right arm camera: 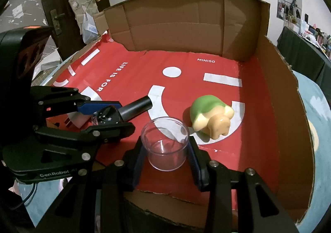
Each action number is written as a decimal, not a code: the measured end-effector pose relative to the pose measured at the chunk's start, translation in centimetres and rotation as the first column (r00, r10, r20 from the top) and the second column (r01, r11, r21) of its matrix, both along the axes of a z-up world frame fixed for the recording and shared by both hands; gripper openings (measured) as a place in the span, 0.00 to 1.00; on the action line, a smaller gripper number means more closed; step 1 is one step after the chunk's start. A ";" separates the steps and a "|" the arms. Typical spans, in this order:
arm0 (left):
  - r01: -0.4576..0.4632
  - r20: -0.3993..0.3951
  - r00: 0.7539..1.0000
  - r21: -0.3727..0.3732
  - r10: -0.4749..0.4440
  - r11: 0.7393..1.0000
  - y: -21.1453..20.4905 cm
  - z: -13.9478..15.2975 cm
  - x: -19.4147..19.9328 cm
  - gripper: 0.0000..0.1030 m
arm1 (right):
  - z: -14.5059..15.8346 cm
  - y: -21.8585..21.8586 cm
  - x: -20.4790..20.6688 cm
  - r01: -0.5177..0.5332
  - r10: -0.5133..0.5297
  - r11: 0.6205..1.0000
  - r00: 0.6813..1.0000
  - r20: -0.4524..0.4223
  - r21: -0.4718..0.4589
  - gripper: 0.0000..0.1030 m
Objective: Organize rigid objects
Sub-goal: 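Carry the nail polish and glass cup into the box and open both tools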
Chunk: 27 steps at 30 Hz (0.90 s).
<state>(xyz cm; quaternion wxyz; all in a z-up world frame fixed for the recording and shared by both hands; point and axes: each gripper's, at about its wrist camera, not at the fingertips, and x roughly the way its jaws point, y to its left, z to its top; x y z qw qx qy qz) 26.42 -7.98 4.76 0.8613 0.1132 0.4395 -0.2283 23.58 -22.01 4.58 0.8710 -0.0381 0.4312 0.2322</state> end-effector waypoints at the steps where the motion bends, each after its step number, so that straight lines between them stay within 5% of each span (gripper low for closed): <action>1: 0.000 0.000 1.000 0.001 0.000 1.000 0.0 0.0 0.1 0.33 | 0.0 0.0 0.0 -0.001 0.001 1.000 1.000 0.001 -0.002 0.41; 23: 0.005 0.005 1.000 -0.004 -0.005 1.000 0.1 0.0 0.0 0.34 | -0.1 0.1 0.0 -0.006 0.006 1.000 1.000 0.001 0.003 0.45; 27: -0.008 0.005 1.000 -0.009 0.008 1.000 0.3 0.2 0.0 0.43 | 0.1 0.1 -0.1 0.000 0.000 1.000 1.000 0.003 0.004 0.46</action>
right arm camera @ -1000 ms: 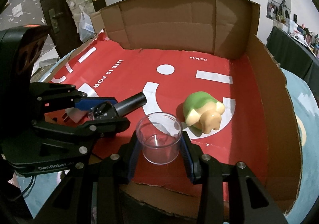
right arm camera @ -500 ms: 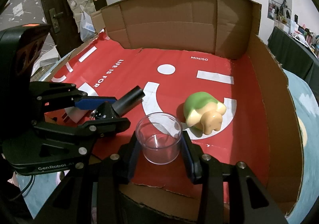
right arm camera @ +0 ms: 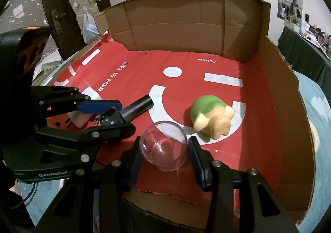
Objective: Organize rigid objects
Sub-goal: 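Carry the nail polish and glass cup into the box and open both tools, then lift both open tools out of the box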
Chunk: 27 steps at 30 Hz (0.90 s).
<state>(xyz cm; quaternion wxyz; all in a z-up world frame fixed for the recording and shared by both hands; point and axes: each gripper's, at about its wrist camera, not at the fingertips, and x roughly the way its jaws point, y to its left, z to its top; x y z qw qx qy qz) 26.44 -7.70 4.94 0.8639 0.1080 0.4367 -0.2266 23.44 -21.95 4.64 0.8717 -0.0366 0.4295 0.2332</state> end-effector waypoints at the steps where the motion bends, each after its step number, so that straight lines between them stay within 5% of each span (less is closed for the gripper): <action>1: -0.004 0.004 1.000 -0.001 0.004 1.000 0.1 0.1 -0.1 0.45 | 0.1 -0.1 -0.1 0.001 -0.001 1.000 1.000 0.001 0.000 0.47; 5: -0.014 0.021 1.000 -0.010 0.014 1.000 0.6 0.9 -0.6 0.46 | 0.6 -0.1 -0.6 0.000 0.000 1.000 1.000 0.013 0.000 0.55; 14: -0.069 0.096 0.992 -0.078 0.076 0.995 2.7 4.2 -3.4 0.65 | 3.7 -0.4 -2.9 0.021 -0.022 1.000 0.997 0.078 0.015 0.67; 27: -0.201 0.234 0.940 -0.202 0.247 0.959 6.8 8.6 -12.1 0.84 | 9.5 -1.0 -10.1 0.081 -0.098 0.993 0.966 0.237 0.081 0.98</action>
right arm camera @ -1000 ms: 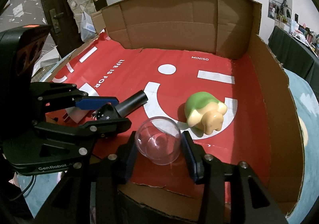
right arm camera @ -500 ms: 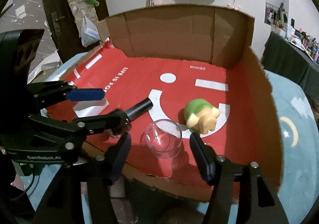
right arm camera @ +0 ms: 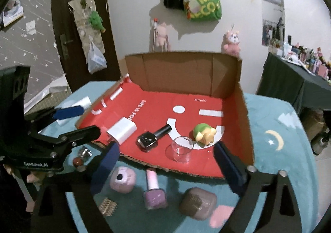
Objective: Organize rigid objects
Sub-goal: 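Lift both open tools out of the box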
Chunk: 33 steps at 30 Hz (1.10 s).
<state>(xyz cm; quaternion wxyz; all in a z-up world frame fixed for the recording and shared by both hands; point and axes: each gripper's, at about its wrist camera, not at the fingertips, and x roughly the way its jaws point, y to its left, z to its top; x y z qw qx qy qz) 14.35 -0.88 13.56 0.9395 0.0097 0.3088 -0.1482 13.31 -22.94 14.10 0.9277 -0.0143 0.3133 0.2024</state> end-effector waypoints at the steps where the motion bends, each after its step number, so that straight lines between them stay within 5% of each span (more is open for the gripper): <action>1: -0.012 0.007 1.000 -0.006 0.012 1.000 0.3 0.1 -0.6 0.85 | 0.3 0.0 -0.8 0.008 -0.008 1.000 1.000 0.013 0.002 0.99; 5: -0.063 0.041 0.997 -0.020 0.064 0.998 1.2 0.5 -3.5 0.95 | 1.3 0.2 -3.7 0.031 -0.031 1.000 0.998 0.062 0.000 1.00; 15: -0.124 0.106 0.986 -0.019 0.126 0.992 1.4 -1.1 -8.9 0.95 | 0.8 0.6 -9.7 0.142 -0.137 0.990 0.974 0.182 -0.020 1.00; 33: -0.179 0.007 0.984 0.020 0.179 0.984 1.4 -8.2 -9.9 0.95 | -8.0 1.4 -10.6 0.222 -0.213 0.972 0.971 0.111 -0.082 1.00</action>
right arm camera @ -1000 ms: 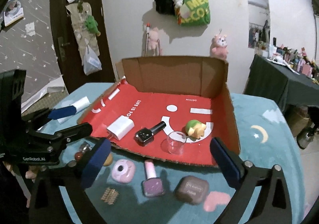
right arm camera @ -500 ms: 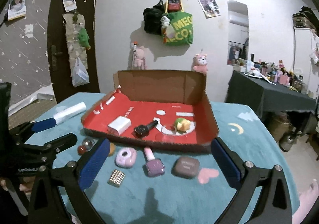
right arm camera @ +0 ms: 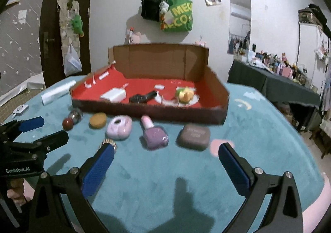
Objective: Organize rigid objects
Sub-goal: 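Lift both open tools out of the box, then grasp the glass jar with the left tool while the right tool grasps the eye shadow compact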
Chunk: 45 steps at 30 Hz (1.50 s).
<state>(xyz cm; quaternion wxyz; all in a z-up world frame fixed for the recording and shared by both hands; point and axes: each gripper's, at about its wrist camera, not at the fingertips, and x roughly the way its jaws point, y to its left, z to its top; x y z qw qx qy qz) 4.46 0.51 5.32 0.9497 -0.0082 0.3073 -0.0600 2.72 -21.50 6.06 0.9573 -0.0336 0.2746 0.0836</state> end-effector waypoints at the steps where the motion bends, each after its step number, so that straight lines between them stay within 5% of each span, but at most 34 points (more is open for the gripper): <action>1: -0.004 -0.003 1.000 0.005 0.004 1.000 -0.1 -0.3 0.0 0.95 | -0.3 0.0 0.1 0.003 -0.003 1.000 1.000 -0.005 0.006 1.00; 29: -0.069 -0.101 0.992 0.024 0.071 0.997 0.9 -1.6 2.6 0.95 | -2.0 -1.5 2.1 0.058 -0.056 0.998 0.995 -0.088 0.023 1.00; 45: -0.134 -0.206 0.966 0.111 0.154 0.985 2.5 -1.2 8.1 0.95 | -1.3 -5.5 8.8 0.179 -0.147 0.979 0.950 -0.275 0.095 1.00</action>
